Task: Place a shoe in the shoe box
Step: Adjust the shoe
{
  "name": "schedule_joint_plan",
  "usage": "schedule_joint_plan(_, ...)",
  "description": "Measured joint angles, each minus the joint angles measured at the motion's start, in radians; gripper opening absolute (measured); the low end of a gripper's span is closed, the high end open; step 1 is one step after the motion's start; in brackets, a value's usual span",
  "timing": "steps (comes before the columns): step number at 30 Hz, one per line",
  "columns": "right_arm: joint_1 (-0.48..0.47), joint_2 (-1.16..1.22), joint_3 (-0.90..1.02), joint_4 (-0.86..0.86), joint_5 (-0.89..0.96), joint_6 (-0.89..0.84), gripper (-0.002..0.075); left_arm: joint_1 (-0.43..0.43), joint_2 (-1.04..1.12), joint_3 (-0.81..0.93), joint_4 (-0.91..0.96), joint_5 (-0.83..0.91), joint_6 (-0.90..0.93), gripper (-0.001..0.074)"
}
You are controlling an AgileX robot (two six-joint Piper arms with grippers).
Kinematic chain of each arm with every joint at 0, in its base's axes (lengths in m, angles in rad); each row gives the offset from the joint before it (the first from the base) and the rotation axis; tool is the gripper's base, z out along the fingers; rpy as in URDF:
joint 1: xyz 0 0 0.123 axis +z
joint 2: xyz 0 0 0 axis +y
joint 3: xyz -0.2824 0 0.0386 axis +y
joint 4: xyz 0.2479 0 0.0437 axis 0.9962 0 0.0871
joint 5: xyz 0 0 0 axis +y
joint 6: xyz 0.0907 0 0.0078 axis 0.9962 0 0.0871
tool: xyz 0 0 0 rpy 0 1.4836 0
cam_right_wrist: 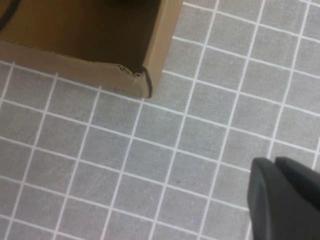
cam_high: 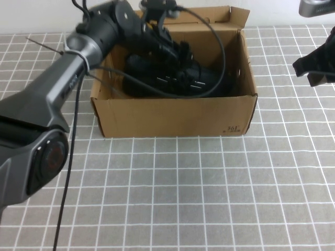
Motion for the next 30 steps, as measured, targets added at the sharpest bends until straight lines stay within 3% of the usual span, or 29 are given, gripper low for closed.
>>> schedule_joint_plan(9, 0.000, 0.000, 0.000, 0.026, 0.013, -0.016, -0.0016, 0.002, -0.095, -0.124, 0.021, 0.122, -0.007, 0.0516)
schedule_joint_plan(11, 0.000, 0.000, 0.000, 0.030, 0.018, -0.016, -0.0016, 0.002, -0.118, -0.158, 0.021, 0.160, -0.014, 0.0450)
schedule_joint_plan(15, 0.000, -0.009, 0.000, 0.030, 0.025, -0.016, -0.0016, 0.002, -0.150, -0.224, 0.034, 0.250, -0.021, 0.0146)
schedule_joint_plan(17, 0.000, -0.031, 0.000, 0.033, 0.027, -0.016, -0.0016, 0.002, -0.163, -0.252, 0.053, 0.302, -0.023, 0.0068)
schedule_joint_plan(21, 0.000, -0.123, 0.000, 0.035, 0.046, -0.016, -0.0016, 0.002, -0.197, -0.282, 0.121, 0.373, -0.032, 0.0014)
schedule_joint_plan(30, 0.000, -0.385, 0.020, 0.037, 0.147, -0.016, -0.0016, 0.005, -0.385, -0.287, 0.409, 0.410, -0.121, 0.0001)
